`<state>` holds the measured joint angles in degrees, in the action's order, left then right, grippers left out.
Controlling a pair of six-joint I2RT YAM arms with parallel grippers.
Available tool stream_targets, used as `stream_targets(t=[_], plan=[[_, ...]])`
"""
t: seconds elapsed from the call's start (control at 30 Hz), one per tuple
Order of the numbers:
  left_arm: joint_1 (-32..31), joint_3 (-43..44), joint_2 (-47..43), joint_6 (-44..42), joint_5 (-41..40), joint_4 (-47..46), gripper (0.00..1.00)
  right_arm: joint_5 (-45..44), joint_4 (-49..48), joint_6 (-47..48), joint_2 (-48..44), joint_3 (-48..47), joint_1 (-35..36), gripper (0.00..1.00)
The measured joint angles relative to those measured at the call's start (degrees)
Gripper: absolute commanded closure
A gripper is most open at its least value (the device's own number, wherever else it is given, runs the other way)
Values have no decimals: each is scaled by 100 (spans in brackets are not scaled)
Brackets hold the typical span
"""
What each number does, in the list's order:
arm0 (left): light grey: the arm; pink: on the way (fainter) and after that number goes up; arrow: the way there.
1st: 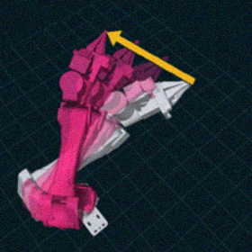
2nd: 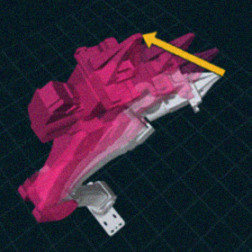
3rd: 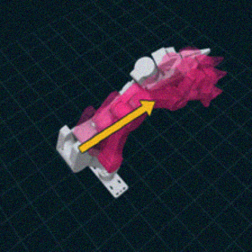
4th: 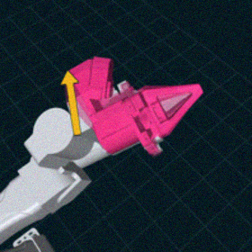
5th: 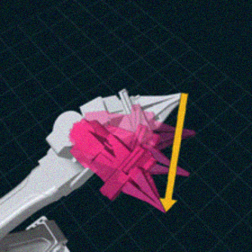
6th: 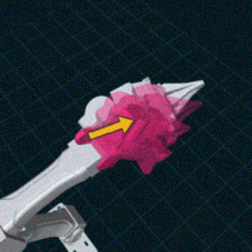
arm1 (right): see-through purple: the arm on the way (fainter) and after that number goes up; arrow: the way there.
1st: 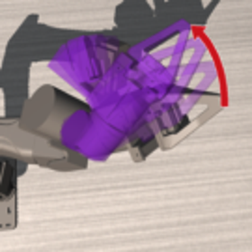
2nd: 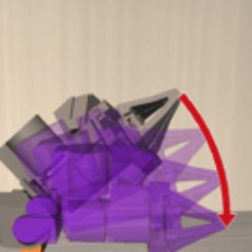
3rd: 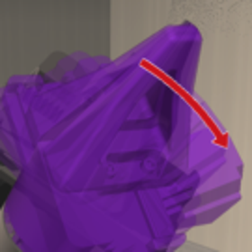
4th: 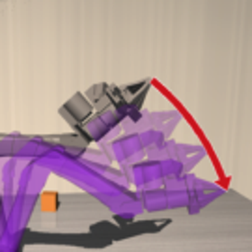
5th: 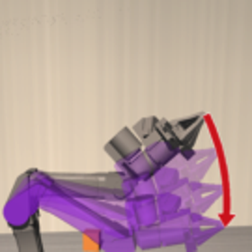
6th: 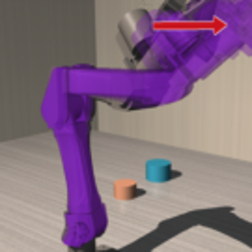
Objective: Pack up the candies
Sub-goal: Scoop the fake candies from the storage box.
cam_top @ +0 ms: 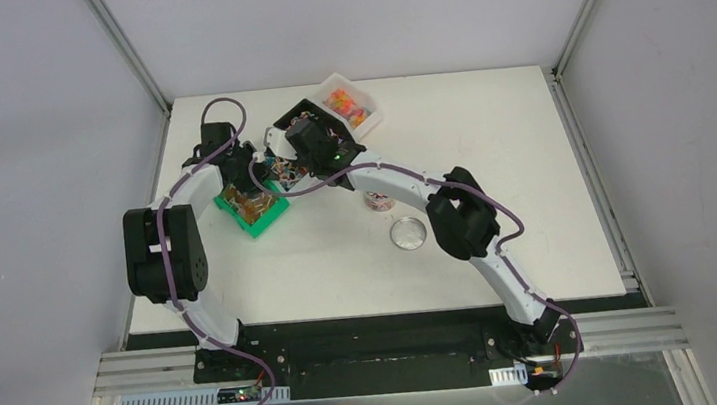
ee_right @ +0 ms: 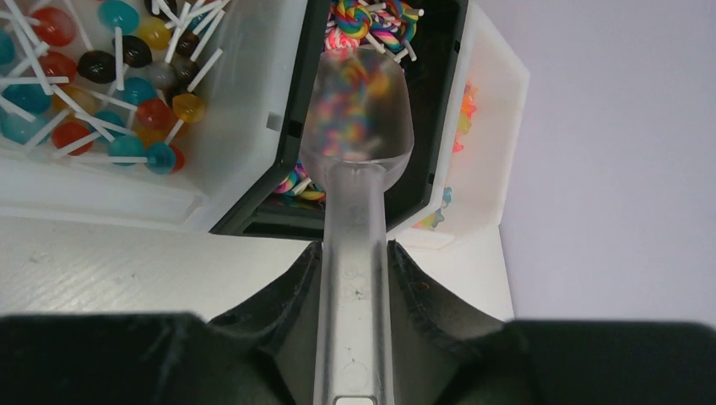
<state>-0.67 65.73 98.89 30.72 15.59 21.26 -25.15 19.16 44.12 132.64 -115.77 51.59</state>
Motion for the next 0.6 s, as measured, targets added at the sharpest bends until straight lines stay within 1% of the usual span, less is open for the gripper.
stream_targets(t=[0.23,0.3,0.37,0.6], plan=[[39,0,13,24,-39,-166,95,142,35,28,334,-492,-50,100],[42,0,13,24,-44,-175,100,219,22,-44,341,-494,-61,100],[42,0,13,24,-44,-186,100,363,-116,-157,304,-402,-94,100],[76,0,15,28,-24,-195,100,1486,-1311,-804,-358,1032,-459,100]])
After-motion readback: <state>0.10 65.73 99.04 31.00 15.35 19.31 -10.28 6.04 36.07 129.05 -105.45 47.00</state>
